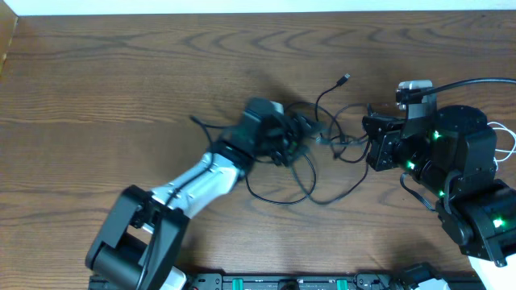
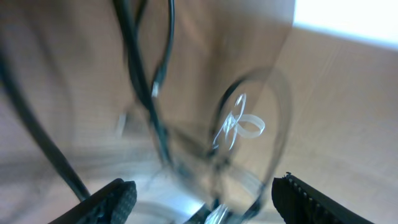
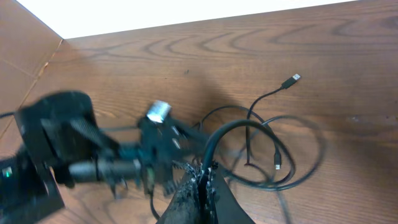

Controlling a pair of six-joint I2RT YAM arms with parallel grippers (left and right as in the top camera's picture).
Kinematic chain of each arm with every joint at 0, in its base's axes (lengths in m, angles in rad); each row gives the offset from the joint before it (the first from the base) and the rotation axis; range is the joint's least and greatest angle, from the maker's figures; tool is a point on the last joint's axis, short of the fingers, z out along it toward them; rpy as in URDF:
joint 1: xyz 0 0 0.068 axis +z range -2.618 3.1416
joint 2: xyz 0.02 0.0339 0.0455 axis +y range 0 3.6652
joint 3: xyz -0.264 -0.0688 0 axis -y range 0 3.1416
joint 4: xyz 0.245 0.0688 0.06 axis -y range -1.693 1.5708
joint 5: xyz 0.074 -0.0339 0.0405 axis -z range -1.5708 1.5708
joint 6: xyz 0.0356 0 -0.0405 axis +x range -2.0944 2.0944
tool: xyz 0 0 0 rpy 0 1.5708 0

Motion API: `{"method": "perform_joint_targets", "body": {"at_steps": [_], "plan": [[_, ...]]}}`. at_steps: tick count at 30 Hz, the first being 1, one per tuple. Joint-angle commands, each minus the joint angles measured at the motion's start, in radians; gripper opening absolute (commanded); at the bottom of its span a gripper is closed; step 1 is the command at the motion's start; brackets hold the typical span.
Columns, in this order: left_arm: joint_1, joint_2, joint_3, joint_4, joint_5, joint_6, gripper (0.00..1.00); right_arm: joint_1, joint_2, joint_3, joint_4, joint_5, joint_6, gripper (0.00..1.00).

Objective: Untangle cables

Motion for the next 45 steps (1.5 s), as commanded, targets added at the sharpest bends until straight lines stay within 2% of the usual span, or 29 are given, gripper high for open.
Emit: {"method": "perform_joint_targets", "body": {"at_steps": [1, 6, 11, 15, 18, 24, 32, 35, 39, 41, 43, 45], "plan": [[0.078, -0.010, 0.005, 0.004, 0.037, -0.007, 0.77, 0.006, -0.029, 0.010, 0.002, -0.011, -0.019, 0.01], [0.124, -0.010, 0.005, 0.045, 0.195, 0.040, 0.82, 0.006, -0.024, 0.009, 0.002, 0.061, -0.019, 0.01], [0.080, -0.010, 0.005, 0.188, 0.416, 0.058, 0.82, 0.006, 0.019, 0.009, 0.002, 0.102, -0.013, 0.01], [-0.012, -0.009, 0.005, 0.177, 0.388, 0.058, 0.82, 0.006, 0.037, 0.009, 0.021, 0.098, 0.012, 0.01], [-0.075, -0.009, 0.005, 0.136, 0.359, 0.059, 0.70, 0.006, 0.034, 0.009, 0.028, 0.099, 0.012, 0.01], [-0.116, -0.009, 0.005, 0.031, 0.274, 0.053, 0.66, 0.006, 0.016, 0.009, 0.025, 0.098, 0.012, 0.01], [-0.115, -0.009, 0.005, 0.034, 0.098, 0.054, 0.08, 0.006, -0.018, 0.009, 0.014, 0.049, 0.012, 0.01], [-0.084, -0.010, 0.006, 0.060, 0.124, 0.053, 0.08, 0.006, -0.019, 0.009, -0.035, 0.047, 0.012, 0.01], [-0.024, -0.010, 0.006, 0.192, 0.258, 0.053, 0.08, 0.006, 0.018, 0.007, -0.131, 0.088, 0.012, 0.02], [0.012, -0.010, 0.006, 0.279, 0.341, 0.053, 0.08, 0.006, 0.045, 0.007, -0.148, 0.086, 0.013, 0.11], [0.049, -0.010, 0.006, 0.352, 0.408, 0.043, 0.08, 0.007, 0.075, 0.007, -0.160, 0.079, 0.018, 0.31], [0.087, -0.014, 0.006, 0.409, 0.467, 0.008, 0.08, 0.007, 0.108, 0.007, -0.180, 0.079, 0.024, 0.41]]}}
